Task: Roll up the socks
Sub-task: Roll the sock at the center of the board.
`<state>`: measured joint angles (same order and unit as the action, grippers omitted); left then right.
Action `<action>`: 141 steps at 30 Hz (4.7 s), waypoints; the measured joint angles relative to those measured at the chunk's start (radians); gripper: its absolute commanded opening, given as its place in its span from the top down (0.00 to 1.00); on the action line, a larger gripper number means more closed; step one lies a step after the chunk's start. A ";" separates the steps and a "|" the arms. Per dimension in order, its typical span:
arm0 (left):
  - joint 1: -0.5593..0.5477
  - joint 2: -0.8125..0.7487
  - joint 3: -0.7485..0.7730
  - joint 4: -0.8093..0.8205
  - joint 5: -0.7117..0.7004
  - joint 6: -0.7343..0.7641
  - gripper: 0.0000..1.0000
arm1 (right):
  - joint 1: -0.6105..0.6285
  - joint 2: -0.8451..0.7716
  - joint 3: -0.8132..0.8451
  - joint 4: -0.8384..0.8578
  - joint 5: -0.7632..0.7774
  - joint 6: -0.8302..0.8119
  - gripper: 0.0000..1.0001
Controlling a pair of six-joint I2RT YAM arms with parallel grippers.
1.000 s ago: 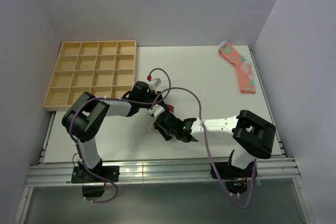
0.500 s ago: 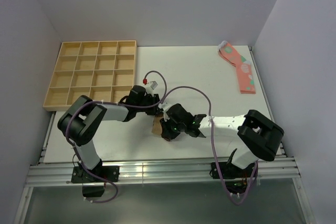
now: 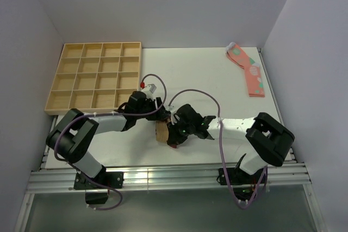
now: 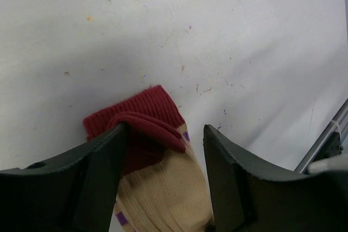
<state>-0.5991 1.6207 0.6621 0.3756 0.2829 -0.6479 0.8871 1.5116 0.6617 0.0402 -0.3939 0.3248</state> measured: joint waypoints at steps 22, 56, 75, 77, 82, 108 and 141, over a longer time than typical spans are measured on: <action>-0.145 -0.497 -0.386 0.030 -0.335 -0.076 0.61 | -0.016 0.176 0.164 -0.148 -0.176 -0.011 0.84; -0.378 -0.447 -0.514 0.335 -0.424 0.008 0.50 | -0.216 0.406 0.328 -0.374 -0.555 -0.109 0.85; -0.378 -0.313 -0.515 0.452 -0.376 0.030 0.51 | -0.242 0.409 0.328 -0.384 -0.569 -0.109 0.86; -0.378 -0.299 -0.515 0.467 -0.374 0.027 0.51 | -0.245 0.409 0.328 -0.385 -0.570 -0.109 0.86; -0.378 -0.258 -0.517 0.505 -0.367 0.026 0.51 | -0.256 0.409 0.328 -0.385 -0.577 -0.103 0.86; -0.377 -0.124 -0.507 0.615 -0.377 -0.006 0.72 | -0.305 0.412 0.327 -0.376 -0.598 -0.051 0.83; -0.285 -0.068 -0.433 0.535 -0.202 -0.173 1.00 | -0.313 0.194 0.185 -0.108 -0.295 0.080 0.62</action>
<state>-0.8841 1.5524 0.2295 0.9108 0.0811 -0.8211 0.5743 1.7054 0.8463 -0.0677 -0.6891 0.4049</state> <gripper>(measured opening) 0.198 0.379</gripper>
